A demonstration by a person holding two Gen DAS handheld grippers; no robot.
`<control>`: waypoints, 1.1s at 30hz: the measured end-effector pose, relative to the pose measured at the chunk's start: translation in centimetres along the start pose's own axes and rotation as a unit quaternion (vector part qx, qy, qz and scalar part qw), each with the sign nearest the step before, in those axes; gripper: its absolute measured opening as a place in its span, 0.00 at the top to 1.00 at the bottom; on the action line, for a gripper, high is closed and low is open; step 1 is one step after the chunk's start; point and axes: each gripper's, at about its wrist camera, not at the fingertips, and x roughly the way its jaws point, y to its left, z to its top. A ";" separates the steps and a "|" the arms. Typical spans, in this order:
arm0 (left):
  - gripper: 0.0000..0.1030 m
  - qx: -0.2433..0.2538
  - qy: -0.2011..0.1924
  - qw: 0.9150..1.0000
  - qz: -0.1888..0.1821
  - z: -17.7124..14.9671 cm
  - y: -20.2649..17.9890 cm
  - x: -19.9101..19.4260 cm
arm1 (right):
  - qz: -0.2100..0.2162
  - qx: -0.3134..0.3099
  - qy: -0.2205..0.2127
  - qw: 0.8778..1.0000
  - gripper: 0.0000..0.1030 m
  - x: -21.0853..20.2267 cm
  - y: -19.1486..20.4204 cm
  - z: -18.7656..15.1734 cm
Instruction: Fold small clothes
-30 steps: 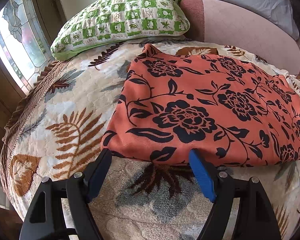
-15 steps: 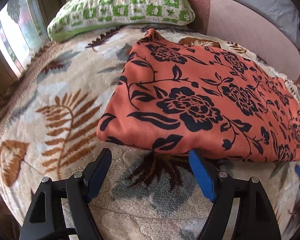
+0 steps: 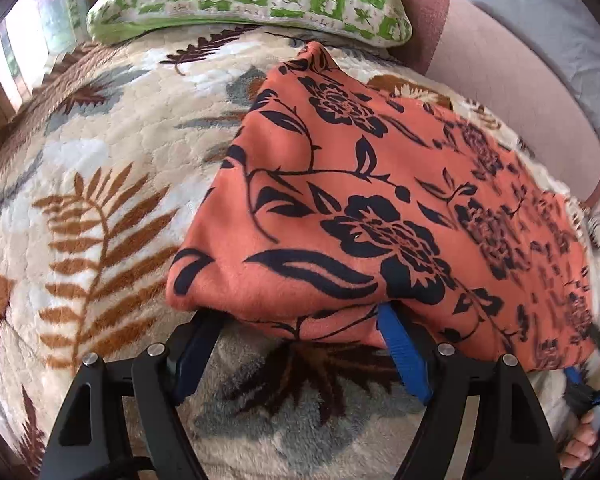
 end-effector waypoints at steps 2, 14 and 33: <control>0.22 0.001 -0.010 1.000 -0.013 -0.2 0.2 -1.0 | 0.001 0.001 0.001 1.000 0.33 0.2 0.0 0.3; 0.22 -0.051 0.013 0.996 -0.071 0.7 0.8 -0.4 | 0.001 -0.024 -0.008 1.000 0.31 1.1 0.8 0.6; 0.21 0.053 -0.035 0.998 -0.019 1.7 -2.0 0.2 | -0.006 -0.041 -0.007 0.999 0.28 1.1 1.5 -0.5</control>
